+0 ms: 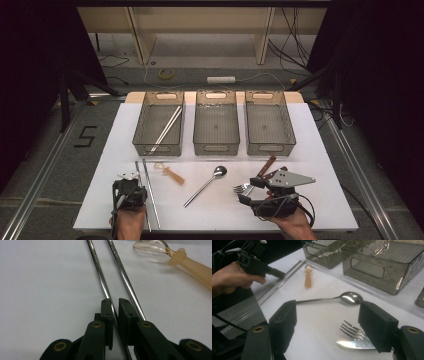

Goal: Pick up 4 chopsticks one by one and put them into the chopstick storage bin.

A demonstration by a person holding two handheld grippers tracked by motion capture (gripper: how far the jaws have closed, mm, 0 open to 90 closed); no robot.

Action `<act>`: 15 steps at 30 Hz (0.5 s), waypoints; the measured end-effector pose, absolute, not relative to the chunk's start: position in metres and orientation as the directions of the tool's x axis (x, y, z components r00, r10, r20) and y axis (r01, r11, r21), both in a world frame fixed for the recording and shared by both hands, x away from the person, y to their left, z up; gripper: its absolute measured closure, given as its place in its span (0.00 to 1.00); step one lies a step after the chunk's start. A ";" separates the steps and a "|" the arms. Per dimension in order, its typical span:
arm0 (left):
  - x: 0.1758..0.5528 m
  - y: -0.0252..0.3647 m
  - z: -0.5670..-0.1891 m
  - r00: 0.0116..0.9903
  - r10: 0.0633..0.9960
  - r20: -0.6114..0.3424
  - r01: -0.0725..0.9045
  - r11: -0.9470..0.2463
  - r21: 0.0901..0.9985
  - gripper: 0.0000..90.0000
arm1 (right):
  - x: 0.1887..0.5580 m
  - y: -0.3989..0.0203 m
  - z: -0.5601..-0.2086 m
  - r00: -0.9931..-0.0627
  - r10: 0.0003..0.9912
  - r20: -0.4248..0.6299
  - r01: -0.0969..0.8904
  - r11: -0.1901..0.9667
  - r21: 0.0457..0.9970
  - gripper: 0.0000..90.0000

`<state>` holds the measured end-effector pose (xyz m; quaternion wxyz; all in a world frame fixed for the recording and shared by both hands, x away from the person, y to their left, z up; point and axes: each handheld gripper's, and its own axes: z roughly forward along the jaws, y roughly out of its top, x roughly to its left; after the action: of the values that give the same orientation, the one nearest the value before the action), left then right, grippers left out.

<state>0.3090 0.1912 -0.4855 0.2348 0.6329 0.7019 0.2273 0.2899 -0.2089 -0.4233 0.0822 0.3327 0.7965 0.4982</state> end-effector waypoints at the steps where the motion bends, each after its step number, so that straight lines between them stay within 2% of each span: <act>1: 0.309 0.192 -0.486 -0.093 0.994 -0.048 0.782 0.103 0.615 0.90 | 0.290 -0.209 -0.423 -0.765 0.612 0.202 0.449 0.280 0.849 0.36; 15: 0.306 0.190 -0.488 -0.089 0.995 -0.035 0.764 0.091 0.638 0.91 | 0.290 -0.210 -0.423 -0.760 0.618 0.199 0.446 0.275 0.852 0.36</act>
<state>0.3059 0.1900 -0.4875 0.2414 0.6304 0.6979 0.2393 0.2903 -0.2105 -0.4229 0.0859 0.3353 0.7937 0.5002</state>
